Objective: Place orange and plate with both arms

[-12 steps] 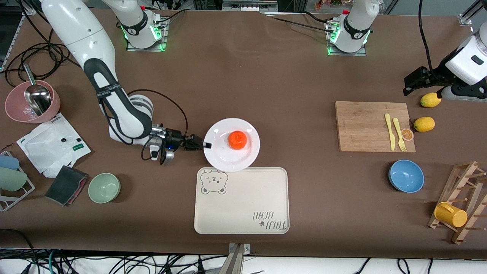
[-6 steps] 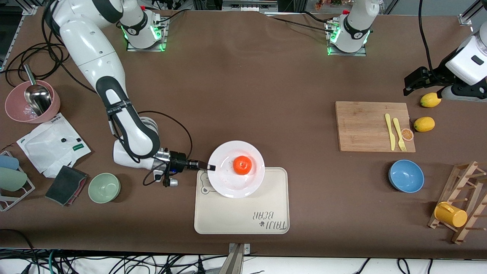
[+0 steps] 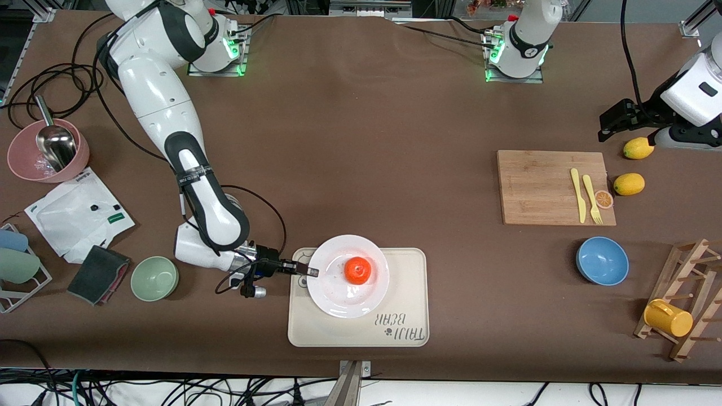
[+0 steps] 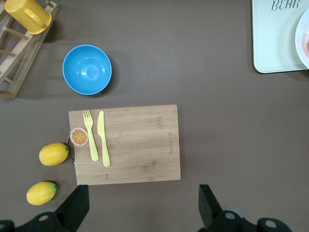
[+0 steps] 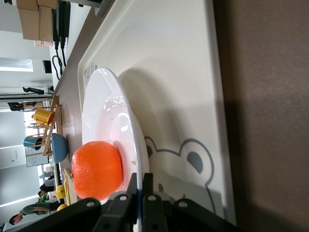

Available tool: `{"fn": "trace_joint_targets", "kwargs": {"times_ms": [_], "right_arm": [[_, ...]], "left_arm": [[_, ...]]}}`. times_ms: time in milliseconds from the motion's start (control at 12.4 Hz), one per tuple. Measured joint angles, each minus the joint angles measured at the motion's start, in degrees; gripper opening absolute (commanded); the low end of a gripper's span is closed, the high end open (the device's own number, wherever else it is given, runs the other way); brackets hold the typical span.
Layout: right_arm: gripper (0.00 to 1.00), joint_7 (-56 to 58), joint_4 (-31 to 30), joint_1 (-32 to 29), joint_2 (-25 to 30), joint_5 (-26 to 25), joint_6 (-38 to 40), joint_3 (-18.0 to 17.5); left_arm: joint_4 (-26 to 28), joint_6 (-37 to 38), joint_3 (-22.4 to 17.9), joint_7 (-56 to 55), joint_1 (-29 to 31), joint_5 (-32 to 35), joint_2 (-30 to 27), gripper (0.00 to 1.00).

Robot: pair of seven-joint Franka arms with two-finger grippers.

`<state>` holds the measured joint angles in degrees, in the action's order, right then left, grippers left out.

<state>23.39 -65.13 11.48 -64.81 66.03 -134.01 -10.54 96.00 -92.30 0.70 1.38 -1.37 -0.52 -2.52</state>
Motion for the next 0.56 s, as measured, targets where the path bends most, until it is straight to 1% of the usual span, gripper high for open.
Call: {"fn": "trace_joint_targets", "kwargs": {"times_ms": [81,161,323,403,565], "right_arm": [[0.0,-0.6,0.4,0.1,-0.1,-0.2,-0.2,0.0],[0.18,-0.8,0.6,0.2,-0.1,-0.3,-0.4,0.0],[0.69,-0.9,0.6,0.2,-0.1,-0.5,-0.5,0.1],[0.98,-0.9,0.6,0.2,-0.1,-0.8,-0.5,0.2],[1.0,-1.1,0.8,-0.1,-0.1,-2.0,-0.5,0.3]], "left_arm": [[0.0,0.0,0.0,0.0,0.0,0.0,0.0,1.0],[0.0,0.0,0.0,0.0,0.0,0.0,0.0,1.0],[0.0,0.0,-0.1,0.0,0.0,0.0,0.0,1.0],[0.0,0.0,-0.2,0.0,0.0,0.0,0.0,1.0],[0.0,0.0,-0.2,0.0,0.0,0.0,0.0,1.0]]}}
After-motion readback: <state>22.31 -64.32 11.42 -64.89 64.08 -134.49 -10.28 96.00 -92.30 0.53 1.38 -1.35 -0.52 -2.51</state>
